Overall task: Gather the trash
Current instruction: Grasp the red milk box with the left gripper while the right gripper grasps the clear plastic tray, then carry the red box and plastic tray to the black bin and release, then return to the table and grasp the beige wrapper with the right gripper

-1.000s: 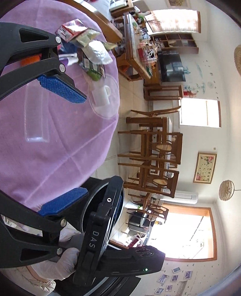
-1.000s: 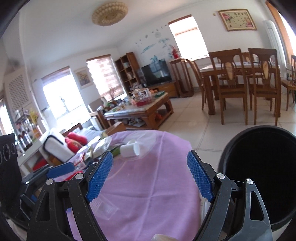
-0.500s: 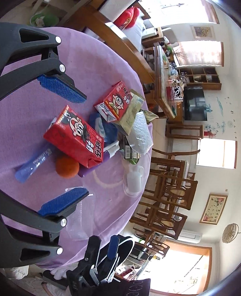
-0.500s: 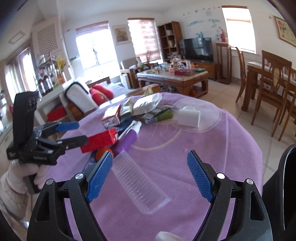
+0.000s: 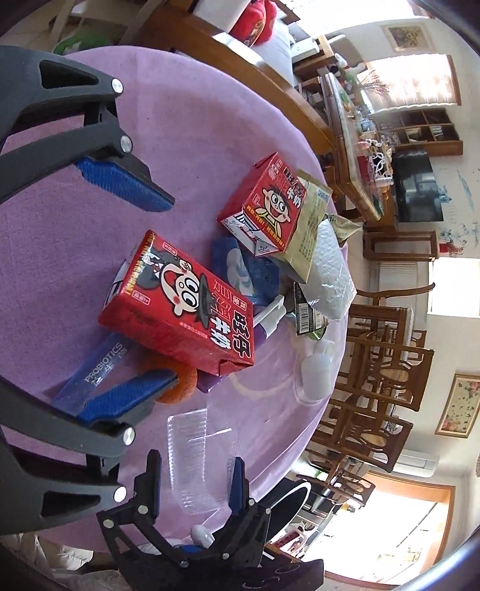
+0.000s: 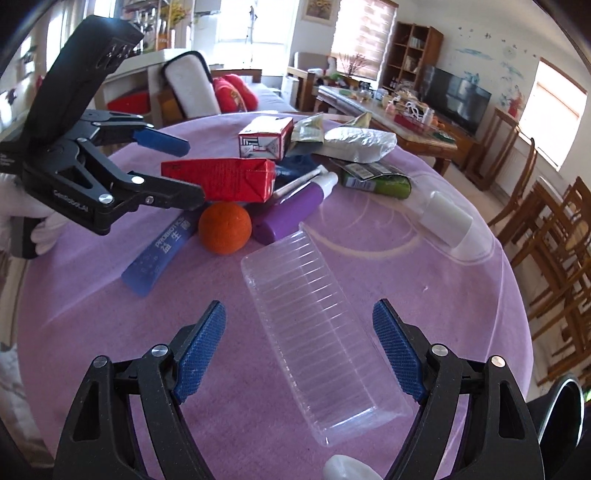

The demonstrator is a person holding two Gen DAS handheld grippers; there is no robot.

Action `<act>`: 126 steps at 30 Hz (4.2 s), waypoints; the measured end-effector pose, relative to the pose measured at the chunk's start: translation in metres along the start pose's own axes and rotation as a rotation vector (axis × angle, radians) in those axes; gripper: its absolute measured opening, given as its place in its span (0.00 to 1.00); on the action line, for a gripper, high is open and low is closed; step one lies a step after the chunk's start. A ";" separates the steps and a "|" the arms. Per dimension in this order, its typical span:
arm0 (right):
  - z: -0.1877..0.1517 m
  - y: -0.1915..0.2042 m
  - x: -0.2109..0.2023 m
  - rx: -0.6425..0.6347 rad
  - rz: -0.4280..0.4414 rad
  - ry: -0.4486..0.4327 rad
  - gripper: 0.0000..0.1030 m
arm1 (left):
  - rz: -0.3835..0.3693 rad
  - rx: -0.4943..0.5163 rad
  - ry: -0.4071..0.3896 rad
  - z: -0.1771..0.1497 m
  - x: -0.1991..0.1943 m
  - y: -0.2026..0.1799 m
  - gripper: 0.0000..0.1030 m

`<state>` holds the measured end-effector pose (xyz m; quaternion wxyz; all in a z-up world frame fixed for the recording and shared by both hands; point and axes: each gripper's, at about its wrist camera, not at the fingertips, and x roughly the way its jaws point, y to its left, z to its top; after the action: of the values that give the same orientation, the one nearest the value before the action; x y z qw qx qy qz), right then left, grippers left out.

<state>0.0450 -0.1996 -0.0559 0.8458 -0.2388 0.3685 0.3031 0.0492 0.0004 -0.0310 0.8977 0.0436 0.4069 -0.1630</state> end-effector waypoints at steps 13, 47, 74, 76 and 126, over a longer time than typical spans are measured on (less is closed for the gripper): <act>-0.009 -0.021 -0.001 0.124 0.097 0.019 0.09 | -0.172 -0.133 0.038 -0.001 0.007 0.017 0.49; -0.044 -0.091 -0.084 0.254 0.135 -0.183 0.56 | -0.061 0.092 -0.240 0.063 -0.050 -0.137 0.47; -0.114 -0.171 -0.147 0.522 0.014 -0.256 0.17 | -0.236 0.089 -0.233 0.086 -0.022 -0.176 0.47; -0.138 -0.193 -0.163 0.605 -0.017 -0.285 0.17 | -0.297 0.100 -0.221 0.092 -0.009 -0.201 0.47; -0.179 -0.219 -0.163 0.826 -0.189 -0.290 0.79 | -0.270 0.056 -0.194 0.084 0.011 -0.214 0.76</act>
<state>0.0213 -0.5202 -0.0010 0.9370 0.1315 0.3130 0.0823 0.0461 -0.2222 0.0286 0.9011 -0.0022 0.3158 -0.2971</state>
